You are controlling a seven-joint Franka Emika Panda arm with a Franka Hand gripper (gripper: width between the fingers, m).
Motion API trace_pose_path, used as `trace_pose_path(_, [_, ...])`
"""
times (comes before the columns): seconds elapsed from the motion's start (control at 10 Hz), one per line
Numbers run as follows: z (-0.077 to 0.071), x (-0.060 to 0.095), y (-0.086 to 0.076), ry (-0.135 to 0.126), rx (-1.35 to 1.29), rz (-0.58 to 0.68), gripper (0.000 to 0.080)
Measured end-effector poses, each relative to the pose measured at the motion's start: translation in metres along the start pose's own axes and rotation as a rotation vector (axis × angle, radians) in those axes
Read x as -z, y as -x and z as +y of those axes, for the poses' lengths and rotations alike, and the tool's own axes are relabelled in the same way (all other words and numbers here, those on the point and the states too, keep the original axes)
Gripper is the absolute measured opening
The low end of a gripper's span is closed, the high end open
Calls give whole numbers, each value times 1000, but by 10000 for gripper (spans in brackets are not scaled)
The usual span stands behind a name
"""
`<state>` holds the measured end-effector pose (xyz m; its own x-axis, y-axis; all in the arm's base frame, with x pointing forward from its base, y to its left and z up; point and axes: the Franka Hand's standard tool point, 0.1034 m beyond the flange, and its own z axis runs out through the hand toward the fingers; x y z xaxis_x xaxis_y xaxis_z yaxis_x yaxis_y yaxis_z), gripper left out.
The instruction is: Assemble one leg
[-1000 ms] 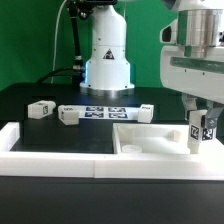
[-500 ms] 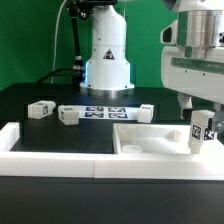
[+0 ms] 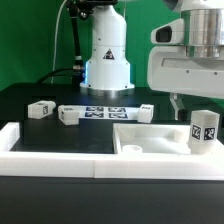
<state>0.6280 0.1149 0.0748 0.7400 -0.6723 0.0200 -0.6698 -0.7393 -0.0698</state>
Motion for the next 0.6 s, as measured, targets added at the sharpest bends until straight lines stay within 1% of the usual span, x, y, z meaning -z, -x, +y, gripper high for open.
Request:
trace_pose_path(0.2, [-2, 1, 0, -2, 231, 1, 649])
trace_pose_path(0.3, [-1, 1, -1, -3, 305, 4, 649])
trace_pose_path(0.4, [-2, -1, 0, -10, 389, 18, 649])
trace_pose_path(0.6, [-3, -4, 6, -11, 532, 16, 649])
